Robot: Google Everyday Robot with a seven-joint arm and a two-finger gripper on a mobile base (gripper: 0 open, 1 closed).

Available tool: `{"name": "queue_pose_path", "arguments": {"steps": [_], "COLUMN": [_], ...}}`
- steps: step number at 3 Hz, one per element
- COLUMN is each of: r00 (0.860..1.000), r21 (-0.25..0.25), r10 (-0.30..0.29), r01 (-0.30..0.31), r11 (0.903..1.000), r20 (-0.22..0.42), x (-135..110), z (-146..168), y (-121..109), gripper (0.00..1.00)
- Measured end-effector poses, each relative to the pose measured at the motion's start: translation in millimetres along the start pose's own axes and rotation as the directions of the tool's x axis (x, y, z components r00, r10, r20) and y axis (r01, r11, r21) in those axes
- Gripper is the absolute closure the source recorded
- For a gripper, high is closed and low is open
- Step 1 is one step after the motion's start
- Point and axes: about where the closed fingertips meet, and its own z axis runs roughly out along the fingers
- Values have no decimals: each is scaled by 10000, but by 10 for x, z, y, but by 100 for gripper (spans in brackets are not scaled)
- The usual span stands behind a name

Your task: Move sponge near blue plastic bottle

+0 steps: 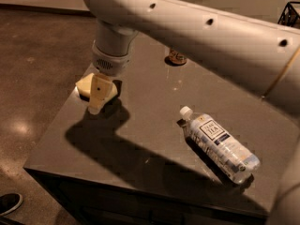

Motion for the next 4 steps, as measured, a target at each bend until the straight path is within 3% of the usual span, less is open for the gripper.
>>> {"name": "queue_pose_path", "arguments": {"steps": [3,4], "r00": [9994,9998], "r21": [-401,-297], "r10": [-122,31], "r01": [109,-36], "r11": [9991,9996], "r20": [-317,-171], "x": [-123,32], "z": [119,-29], "y": [68,45], "gripper": [64,89]}}
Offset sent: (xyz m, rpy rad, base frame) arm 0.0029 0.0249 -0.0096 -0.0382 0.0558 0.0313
